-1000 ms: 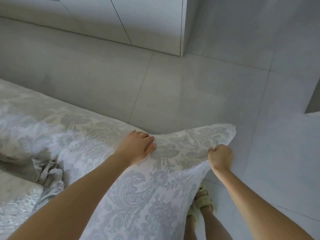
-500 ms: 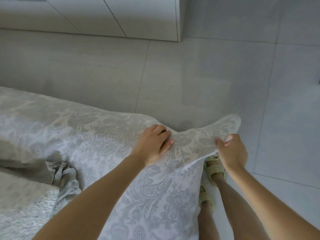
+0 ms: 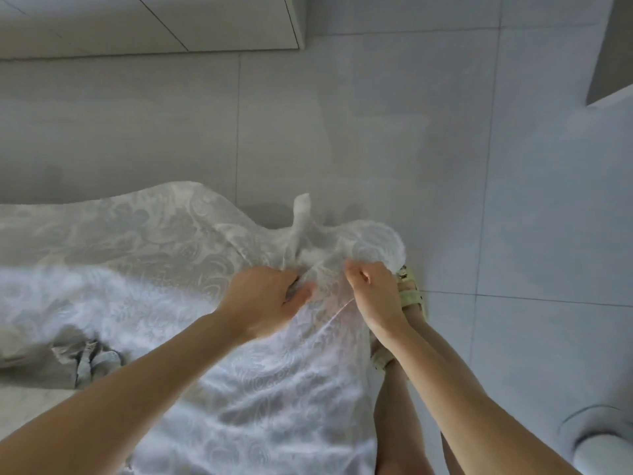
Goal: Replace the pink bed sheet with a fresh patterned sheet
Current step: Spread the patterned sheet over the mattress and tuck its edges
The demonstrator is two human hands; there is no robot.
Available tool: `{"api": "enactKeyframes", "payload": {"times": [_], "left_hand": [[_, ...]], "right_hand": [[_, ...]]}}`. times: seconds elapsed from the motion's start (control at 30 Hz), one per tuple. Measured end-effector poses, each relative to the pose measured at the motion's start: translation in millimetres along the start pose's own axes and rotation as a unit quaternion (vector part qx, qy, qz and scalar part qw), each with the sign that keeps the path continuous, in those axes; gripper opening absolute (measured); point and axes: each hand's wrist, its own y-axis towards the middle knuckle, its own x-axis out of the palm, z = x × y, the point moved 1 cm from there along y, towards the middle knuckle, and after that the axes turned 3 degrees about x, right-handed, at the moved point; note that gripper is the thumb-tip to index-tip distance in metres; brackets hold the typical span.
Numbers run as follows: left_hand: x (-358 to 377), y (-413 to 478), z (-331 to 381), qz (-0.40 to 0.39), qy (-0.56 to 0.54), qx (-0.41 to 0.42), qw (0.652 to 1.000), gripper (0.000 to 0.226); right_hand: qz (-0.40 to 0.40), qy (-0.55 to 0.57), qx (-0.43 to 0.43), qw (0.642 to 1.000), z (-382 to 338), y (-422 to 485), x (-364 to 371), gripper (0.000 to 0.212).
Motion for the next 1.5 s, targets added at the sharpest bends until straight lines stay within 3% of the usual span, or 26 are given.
{"api": "enactKeyframes", "payload": {"times": [0.07,0.13,0.23,0.33,0.4,0.47,0.5,0.53,0.6,0.7,0.77,0.87,0.93,1.03,1.1,1.17,1.23,1.27,1.33,1.4,1.5], "left_hand": [[-10,4,-3,-0.050,-0.041,-0.009,0.998,0.066],[-17,11,-9,-0.061,-0.089,0.010,0.994,0.076],[-26,14,-14,-0.086,-0.073,0.040,0.993,0.094],[-38,7,-12,-0.109,-0.119,-0.016,0.987,0.095],[-46,4,-13,-0.030,-0.158,-0.030,0.986,0.078],[-54,4,-18,0.110,-0.111,0.010,0.988,0.061],[-58,9,-18,0.138,-0.097,0.026,0.985,0.055],[-59,14,-19,0.120,-0.099,0.022,0.988,0.054],[-58,25,-16,-0.034,-0.093,-0.031,0.995,0.052],[-49,43,-20,-0.291,-0.112,-0.119,0.943,0.065],[-48,54,-22,-0.329,-0.107,-0.131,0.929,0.070],[-58,63,-15,-0.314,-0.096,-0.111,0.938,0.060],[-63,64,-10,-0.320,-0.093,-0.064,0.941,0.030],[-71,60,-8,-0.303,-0.096,-0.024,0.948,0.009],[-77,59,-9,-0.278,-0.092,-0.035,0.956,0.009],[-79,57,-10,-0.246,0.033,-0.030,0.968,0.034],[-75,49,-10,-0.225,0.155,-0.040,0.961,0.049],[-70,45,-10,-0.215,0.162,-0.048,0.962,0.048],[-66,39,-11,-0.183,0.122,-0.071,0.973,0.040],[-76,44,-13,-0.090,0.055,-0.100,0.989,0.038],[-108,73,-17,0.044,-0.101,-0.182,0.977,0.040]], "right_hand": [[0.004,-0.010,-0.021,1.000,-6,7,-1,0.054],[-0.029,0.029,0.008,0.999,-17,3,-1,0.043],[-0.074,0.076,0.041,0.993,-23,-22,3,0.027],[-0.106,0.164,0.059,0.979,-25,-33,3,0.024],[-0.201,0.269,0.125,0.934,-23,-24,2,0.037],[-0.270,0.334,0.196,0.882,-28,-18,2,0.048],[-0.292,0.337,0.205,0.871,-30,-17,3,0.051],[-0.311,0.330,0.209,0.866,-30,-16,5,0.052],[-0.339,0.331,0.228,0.851,-29,-15,8,0.055],[-0.345,0.338,0.245,0.841,-25,-14,10,0.058],[-0.327,0.335,0.247,0.848,-25,-16,9,0.053],[-0.281,0.389,0.241,0.844,-20,-24,8,0.049],[-0.256,0.426,0.228,0.837,-17,-31,6,0.049],[-0.204,0.399,0.203,0.871,-22,-37,7,0.053],[-0.144,0.335,0.156,0.918,-26,-42,11,0.070],[-0.084,0.243,0.066,0.964,-27,-48,15,0.081],[-0.024,0.173,-0.002,0.985,-28,-55,18,0.065],[-0.002,0.149,-0.028,0.988,-29,-57,18,0.056],[0.015,0.141,-0.072,0.987,-30,-62,19,0.051],[-0.002,0.163,-0.071,0.984,-31,-65,19,0.059],[-0.040,0.184,-0.056,0.981,-36,-69,10,0.048]]}}
